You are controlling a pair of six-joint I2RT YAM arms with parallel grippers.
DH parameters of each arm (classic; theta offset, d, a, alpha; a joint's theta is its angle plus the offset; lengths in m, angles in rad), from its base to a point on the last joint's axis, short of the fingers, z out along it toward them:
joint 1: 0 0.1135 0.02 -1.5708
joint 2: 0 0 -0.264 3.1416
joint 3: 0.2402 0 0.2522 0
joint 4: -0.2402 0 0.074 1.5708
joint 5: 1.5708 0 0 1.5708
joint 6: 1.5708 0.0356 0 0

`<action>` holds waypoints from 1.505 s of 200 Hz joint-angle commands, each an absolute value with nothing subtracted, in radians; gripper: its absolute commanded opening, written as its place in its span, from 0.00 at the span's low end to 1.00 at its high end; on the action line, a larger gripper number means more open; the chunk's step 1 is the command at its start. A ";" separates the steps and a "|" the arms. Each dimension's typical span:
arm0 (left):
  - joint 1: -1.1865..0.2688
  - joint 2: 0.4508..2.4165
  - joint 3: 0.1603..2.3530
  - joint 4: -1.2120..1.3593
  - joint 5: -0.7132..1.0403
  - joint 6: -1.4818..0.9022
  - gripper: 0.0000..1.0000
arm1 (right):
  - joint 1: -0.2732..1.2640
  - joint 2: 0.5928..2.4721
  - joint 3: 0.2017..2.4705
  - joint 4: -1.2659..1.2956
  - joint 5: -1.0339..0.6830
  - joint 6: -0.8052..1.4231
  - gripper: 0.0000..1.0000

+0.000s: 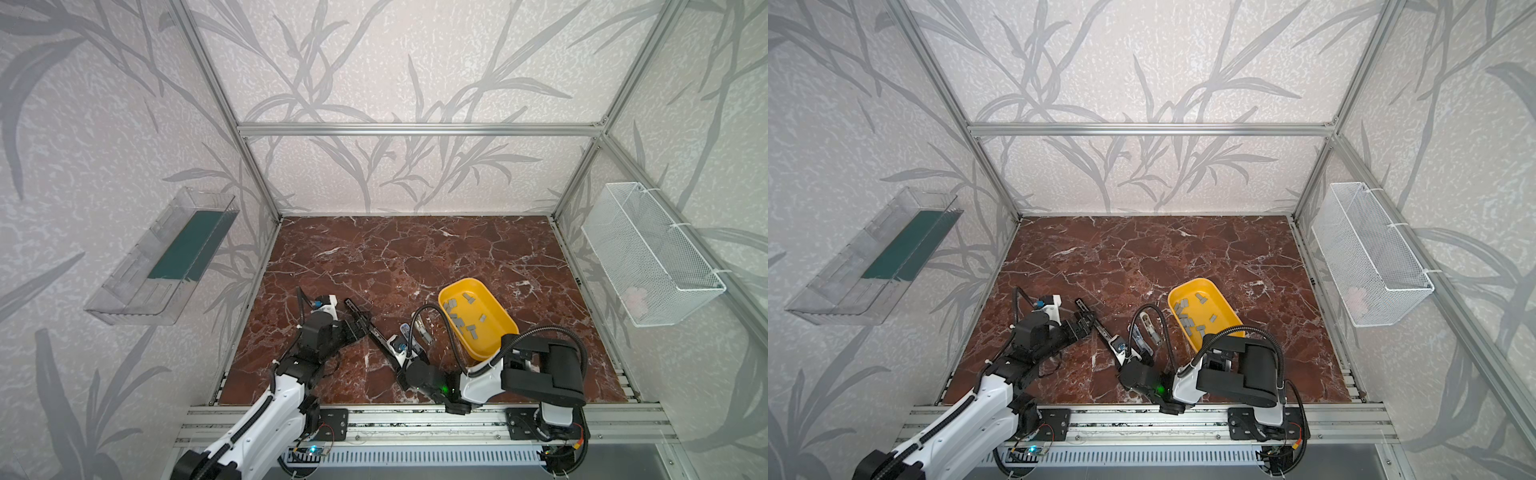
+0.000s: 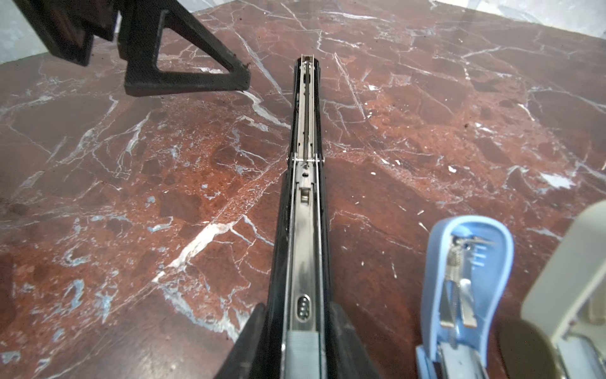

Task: Load the staples into the stapler

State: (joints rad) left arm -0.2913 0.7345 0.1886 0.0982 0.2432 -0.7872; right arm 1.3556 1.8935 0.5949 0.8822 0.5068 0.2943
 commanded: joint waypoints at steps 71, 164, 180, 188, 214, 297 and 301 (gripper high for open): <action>-0.287 0.598 0.179 0.028 0.197 -0.784 0.99 | 1.354 1.897 0.425 1.215 0.454 0.238 0.45; -0.287 0.619 0.182 0.039 0.207 -0.790 0.99 | 1.353 1.911 0.449 1.187 0.467 0.242 0.21; -0.287 0.640 0.190 0.037 0.210 -0.791 0.99 | 1.353 1.910 0.454 1.182 0.468 0.246 0.19; -0.287 0.654 0.192 0.042 0.214 -0.792 0.99 | 1.354 1.908 0.455 1.175 0.471 0.253 0.18; -0.287 0.715 0.201 0.066 0.224 -0.794 0.99 | 1.354 1.884 0.482 1.084 0.491 0.316 0.12; -0.288 0.915 0.206 0.208 0.246 -0.804 0.97 | 1.352 1.795 0.531 0.890 0.430 0.517 0.05; -0.288 0.917 0.204 0.215 0.244 -0.802 0.97 | 1.353 1.793 0.530 0.893 0.426 0.520 0.05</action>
State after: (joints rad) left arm -0.2913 0.8989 0.1879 0.1432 0.2420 -0.7902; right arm 1.3544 1.8240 0.5198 0.9352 0.4461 0.4580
